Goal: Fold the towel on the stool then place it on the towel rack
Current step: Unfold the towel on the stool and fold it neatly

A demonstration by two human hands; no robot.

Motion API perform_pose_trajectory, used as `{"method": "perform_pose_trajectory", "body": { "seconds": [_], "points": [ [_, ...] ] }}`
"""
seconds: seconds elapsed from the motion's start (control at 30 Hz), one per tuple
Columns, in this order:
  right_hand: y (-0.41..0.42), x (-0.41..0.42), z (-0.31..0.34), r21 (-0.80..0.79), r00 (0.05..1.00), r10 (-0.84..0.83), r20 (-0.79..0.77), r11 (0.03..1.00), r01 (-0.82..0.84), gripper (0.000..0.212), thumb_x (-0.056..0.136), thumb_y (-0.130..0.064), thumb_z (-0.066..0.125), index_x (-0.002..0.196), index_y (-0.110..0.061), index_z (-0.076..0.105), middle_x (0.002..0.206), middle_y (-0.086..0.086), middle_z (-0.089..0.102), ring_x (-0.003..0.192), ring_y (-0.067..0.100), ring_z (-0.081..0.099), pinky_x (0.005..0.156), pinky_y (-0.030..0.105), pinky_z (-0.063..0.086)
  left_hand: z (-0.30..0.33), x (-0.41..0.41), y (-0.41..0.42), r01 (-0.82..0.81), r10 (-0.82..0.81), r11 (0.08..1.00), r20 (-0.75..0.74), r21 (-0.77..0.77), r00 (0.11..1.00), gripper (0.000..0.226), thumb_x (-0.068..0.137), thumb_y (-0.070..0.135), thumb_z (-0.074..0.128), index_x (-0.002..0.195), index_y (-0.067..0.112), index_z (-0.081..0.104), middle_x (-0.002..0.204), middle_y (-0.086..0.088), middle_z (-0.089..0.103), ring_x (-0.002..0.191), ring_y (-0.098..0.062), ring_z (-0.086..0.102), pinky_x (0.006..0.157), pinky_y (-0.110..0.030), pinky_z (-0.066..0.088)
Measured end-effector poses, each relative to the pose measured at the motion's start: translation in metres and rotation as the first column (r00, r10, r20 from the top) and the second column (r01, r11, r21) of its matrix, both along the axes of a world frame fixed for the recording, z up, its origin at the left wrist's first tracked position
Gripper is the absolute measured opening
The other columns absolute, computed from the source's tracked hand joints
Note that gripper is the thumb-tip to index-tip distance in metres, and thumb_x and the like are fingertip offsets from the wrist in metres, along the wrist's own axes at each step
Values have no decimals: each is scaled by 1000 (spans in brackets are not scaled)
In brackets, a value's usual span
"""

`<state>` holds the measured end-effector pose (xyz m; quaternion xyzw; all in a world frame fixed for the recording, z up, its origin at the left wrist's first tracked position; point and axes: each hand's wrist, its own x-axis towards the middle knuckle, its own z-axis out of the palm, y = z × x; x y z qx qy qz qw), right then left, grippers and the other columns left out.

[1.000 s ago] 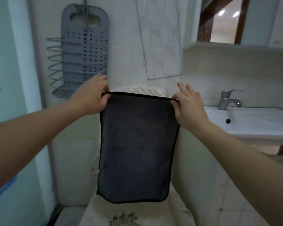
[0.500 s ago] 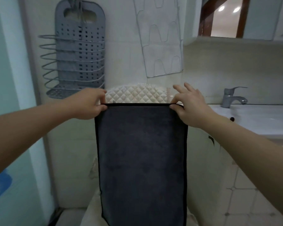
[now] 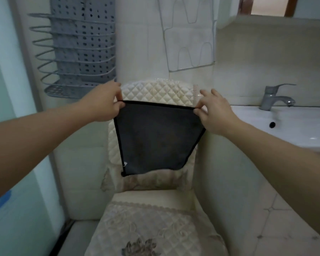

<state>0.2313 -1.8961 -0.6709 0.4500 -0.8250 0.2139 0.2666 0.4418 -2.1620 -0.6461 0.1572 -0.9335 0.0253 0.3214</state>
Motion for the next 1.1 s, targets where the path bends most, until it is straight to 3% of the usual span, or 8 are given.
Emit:
{"method": "perform_pose_trajectory", "body": {
  "seconds": [0.1, 0.2, 0.27, 0.33, 0.5, 0.77, 1.1],
  "points": [
    [23, 28, -55, 178, 998, 51, 45, 982, -58, 9, 96, -29, 61, 93, -21, 65, 163, 4, 34, 151, 35, 19, 117, 59, 24, -62, 40, 24, 102, -105, 994, 79, 32, 991, 14, 81, 6, 76, 77, 7, 62, 138, -27, 53, 137, -40, 39, 106, -38, 31],
    [45, 62, -131, 409, 983, 101, 152, 899, -156, 16, 95, -32, 60, 104, -23, 70, 168, -3, 23, 156, 29, 2, 121, 60, 12, -142, 85, 48, 178, -200, 978, 264, 105, 944, 17, 74, 0, 81, 74, 5, 65, 138, -34, 51, 137, -50, 37, 109, -37, 29],
    [59, 87, -176, 557, 970, 123, 209, 801, -221, 21, 96, -33, 58, 111, -24, 69, 169, -6, 18, 156, 26, -4, 121, 59, 6, -191, 110, 59, 194, -253, 964, 400, 180, 881, 14, 77, 5, 80, 76, 7, 66, 145, -31, 46, 143, -49, 28, 115, -43, 24],
    [69, 103, -206, 633, 957, 122, 263, 727, -266, 21, 98, -34, 57, 111, -22, 69, 170, -5, 15, 156, 25, -8, 121, 57, 1, -230, 126, 61, 185, -297, 945, 474, 269, 829, 14, 85, 16, 75, 79, 16, 62, 157, -19, 34, 151, -37, 11, 120, -46, 22],
    [81, 113, -220, 654, 933, 136, 333, 680, -332, 14, 99, -36, 58, 89, -28, 65, 170, -4, 15, 156, 21, -12, 124, 54, 0, -259, 134, 59, 181, -301, 945, 514, 272, 803, 20, 89, 34, 68, 74, 34, 54, 165, 3, 18, 152, -13, -10, 121, -43, 18],
    [84, 112, -221, 687, 927, 117, 356, 640, -345, 14, 95, -44, 63, 89, -33, 67, 170, -5, 15, 156, 22, -12, 124, 55, 2, -257, 130, 64, 189, -317, 945, 610, 265, 727, 17, 89, 41, 66, 78, 28, 63, 165, 4, 12, 151, -11, -15, 120, -31, 10],
    [80, 111, -233, 659, 902, 93, 422, 652, -375, 18, 94, -47, 64, 93, -31, 73, 169, -6, 19, 157, 22, -5, 124, 54, 8, -264, 124, 58, 160, -302, 951, 690, 264, 658, 19, 86, 43, 70, 73, 34, 60, 166, 5, 10, 151, -11, -14, 121, -32, 9]
  ]
}}
